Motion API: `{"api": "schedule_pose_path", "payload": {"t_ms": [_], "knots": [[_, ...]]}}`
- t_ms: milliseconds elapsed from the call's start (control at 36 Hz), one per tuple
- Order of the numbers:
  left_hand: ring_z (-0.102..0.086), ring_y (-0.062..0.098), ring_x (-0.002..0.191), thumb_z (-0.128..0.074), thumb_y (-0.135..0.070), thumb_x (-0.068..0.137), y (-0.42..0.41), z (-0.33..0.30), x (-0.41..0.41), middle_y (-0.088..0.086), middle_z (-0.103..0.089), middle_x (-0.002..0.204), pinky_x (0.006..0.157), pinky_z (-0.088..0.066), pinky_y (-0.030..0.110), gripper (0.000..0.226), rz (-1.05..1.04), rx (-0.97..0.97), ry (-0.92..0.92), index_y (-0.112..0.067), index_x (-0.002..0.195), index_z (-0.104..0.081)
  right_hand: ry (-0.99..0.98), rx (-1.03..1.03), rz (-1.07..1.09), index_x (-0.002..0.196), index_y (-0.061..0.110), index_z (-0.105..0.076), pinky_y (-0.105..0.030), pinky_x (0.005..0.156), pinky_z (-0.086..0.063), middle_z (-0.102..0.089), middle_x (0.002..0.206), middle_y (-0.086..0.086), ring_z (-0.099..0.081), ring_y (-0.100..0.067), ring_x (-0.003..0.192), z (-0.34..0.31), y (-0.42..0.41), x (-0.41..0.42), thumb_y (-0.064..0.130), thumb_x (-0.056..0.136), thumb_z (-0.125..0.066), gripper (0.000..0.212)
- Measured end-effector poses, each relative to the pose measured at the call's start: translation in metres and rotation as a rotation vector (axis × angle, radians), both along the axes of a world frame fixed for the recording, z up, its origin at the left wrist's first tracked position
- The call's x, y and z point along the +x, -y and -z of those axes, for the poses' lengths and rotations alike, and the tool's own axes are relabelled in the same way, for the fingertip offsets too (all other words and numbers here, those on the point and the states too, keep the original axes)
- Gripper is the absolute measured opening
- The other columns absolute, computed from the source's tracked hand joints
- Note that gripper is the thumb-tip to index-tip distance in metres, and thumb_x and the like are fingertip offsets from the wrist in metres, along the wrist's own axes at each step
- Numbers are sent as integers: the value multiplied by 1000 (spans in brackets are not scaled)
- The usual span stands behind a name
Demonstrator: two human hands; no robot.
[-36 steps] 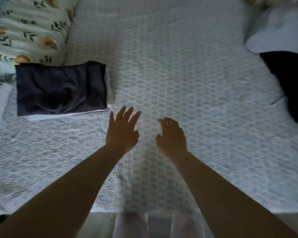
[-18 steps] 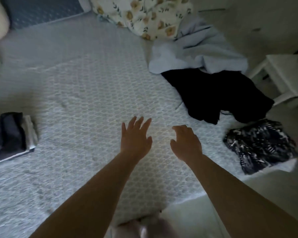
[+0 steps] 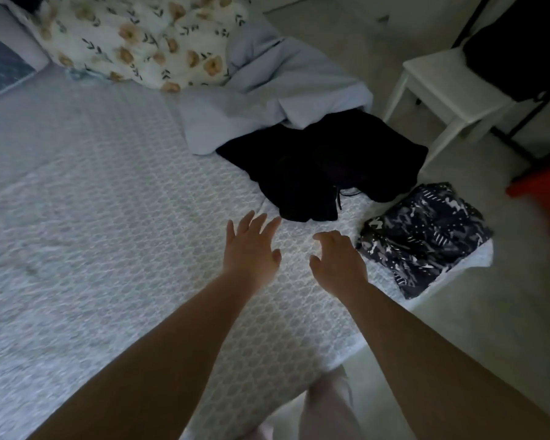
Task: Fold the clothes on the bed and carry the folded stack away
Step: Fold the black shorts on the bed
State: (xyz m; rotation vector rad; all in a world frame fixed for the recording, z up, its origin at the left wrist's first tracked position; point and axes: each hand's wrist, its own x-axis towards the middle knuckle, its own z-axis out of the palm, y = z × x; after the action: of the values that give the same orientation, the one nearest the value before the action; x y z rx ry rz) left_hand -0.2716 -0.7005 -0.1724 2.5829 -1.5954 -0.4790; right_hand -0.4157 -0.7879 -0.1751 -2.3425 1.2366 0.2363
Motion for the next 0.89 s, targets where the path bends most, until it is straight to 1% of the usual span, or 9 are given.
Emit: {"api": "schedule_pose_path", "payload": {"t_ms": [111, 194, 389, 556, 667, 722, 806, 889], "knots": [[-1, 19, 147, -45, -39, 96, 48, 13, -8, -2, -15, 159, 117, 2, 48, 65, -53, 10, 18, -30, 151, -13, 7, 24, -26, 140, 19, -35, -36, 101, -36, -36, 142, -2, -31, -21, 131, 18, 53, -4, 28, 96, -45, 46], [-3, 20, 147, -46, -39, 95, 84, 25, -15, -2, -16, 158, 117, 2, 48, 65, -79, 50, 12, -30, 151, -14, 11, 14, -87, 138, 17, -37, -36, 98, -37, -39, 138, -4, -34, -23, 128, 30, 92, -3, 28, 96, -46, 44], [-6, 19, 146, -47, -37, 95, 166, 65, -15, -2, -19, 157, 117, 2, 47, 64, -153, 94, -13, -32, 151, -16, 7, 26, -166, 140, 16, -35, -37, 102, -37, -37, 142, -4, -32, -23, 131, 65, 186, 3, 28, 97, -45, 46], [-8, 21, 146, -46, -39, 95, 195, 110, 3, 0, -21, 157, 117, 0, 48, 63, -216, 192, -38, -31, 150, -18, -23, 76, -220, 142, 17, -33, -39, 101, -37, -34, 144, -7, -36, -27, 129, 105, 229, 11, 28, 100, -43, 45], [-8, 22, 146, -45, -40, 95, 214, 140, 20, 1, -20, 157, 117, -2, 49, 62, -238, 245, -52, -30, 150, -18, -23, 92, -257, 144, 17, -31, -38, 102, -35, -33, 145, -7, -34, -26, 131, 133, 246, 23, 27, 101, -42, 46], [-9, 23, 146, -46, -45, 94, 224, 154, 29, 2, -18, 157, 117, -4, 49, 66, -261, 239, -58, -30, 150, -17, -30, 76, -288, 144, 17, -29, -37, 102, -35, -32, 146, -6, -32, -26, 132, 149, 254, 32, 28, 101, -41, 46], [-9, 27, 145, -51, -54, 89, 239, 174, 39, 4, -8, 159, 117, -11, 51, 77, -311, 178, -35, -33, 151, -10, -10, 11, -298, 143, 17, -30, -35, 101, -36, -34, 144, -5, -32, -25, 131, 170, 269, 48, 28, 100, -43, 47], [-1, 29, 146, -53, -57, 87, 252, 192, 51, 3, 5, 160, 116, -14, 52, 82, -317, 131, 6, -40, 150, -4, 29, -83, -272, 143, 19, -29, -36, 101, -37, -33, 144, -4, -32, -25, 130, 186, 287, 69, 28, 99, -43, 47]]}}
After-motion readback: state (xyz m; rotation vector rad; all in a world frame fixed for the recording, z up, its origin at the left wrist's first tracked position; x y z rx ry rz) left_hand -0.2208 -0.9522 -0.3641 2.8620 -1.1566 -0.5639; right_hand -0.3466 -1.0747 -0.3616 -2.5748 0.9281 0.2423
